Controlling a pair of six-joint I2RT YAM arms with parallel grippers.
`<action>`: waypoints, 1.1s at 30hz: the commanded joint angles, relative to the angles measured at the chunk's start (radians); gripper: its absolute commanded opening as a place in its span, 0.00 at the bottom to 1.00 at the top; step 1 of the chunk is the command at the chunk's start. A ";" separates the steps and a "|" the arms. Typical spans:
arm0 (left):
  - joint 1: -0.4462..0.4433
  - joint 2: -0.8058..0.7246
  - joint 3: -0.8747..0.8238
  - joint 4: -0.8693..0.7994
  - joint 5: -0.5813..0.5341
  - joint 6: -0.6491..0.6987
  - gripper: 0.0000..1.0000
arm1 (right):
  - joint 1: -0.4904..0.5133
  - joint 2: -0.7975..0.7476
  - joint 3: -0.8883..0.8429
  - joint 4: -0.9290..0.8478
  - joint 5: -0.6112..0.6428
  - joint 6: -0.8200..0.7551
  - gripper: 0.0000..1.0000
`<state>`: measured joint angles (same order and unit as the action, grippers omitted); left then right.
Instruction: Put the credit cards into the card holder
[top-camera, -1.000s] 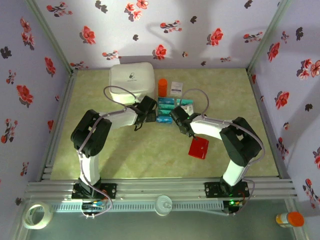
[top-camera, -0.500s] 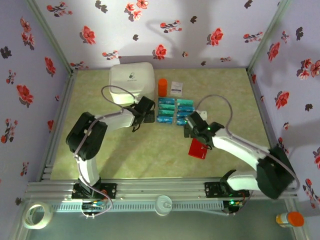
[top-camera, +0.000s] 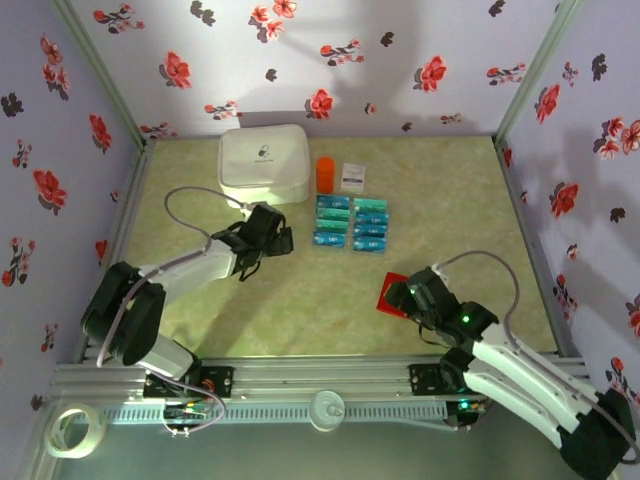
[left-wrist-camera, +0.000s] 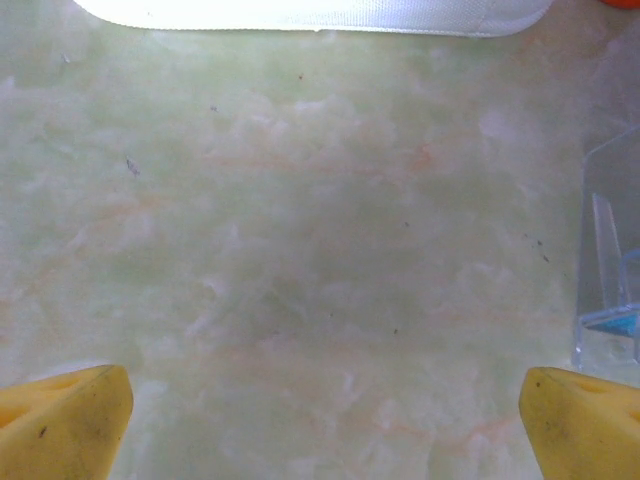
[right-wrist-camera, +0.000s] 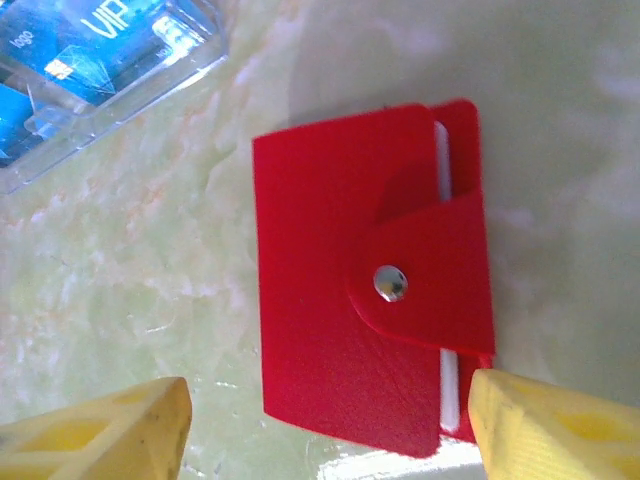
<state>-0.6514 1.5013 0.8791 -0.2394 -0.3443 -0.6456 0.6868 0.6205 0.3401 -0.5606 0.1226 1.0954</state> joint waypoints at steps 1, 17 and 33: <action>0.004 -0.039 -0.030 0.014 0.046 -0.046 1.00 | -0.004 -0.080 -0.041 -0.079 -0.009 0.128 0.64; -0.008 -0.023 0.003 0.023 0.075 -0.057 1.00 | -0.009 -0.044 -0.103 -0.026 0.012 0.166 0.60; -0.026 0.009 0.023 0.017 0.074 -0.054 1.00 | -0.063 -0.047 -0.173 0.157 -0.044 0.167 0.50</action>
<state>-0.6678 1.4952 0.8730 -0.2222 -0.2691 -0.6827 0.6361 0.5758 0.2100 -0.5259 0.0998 1.2419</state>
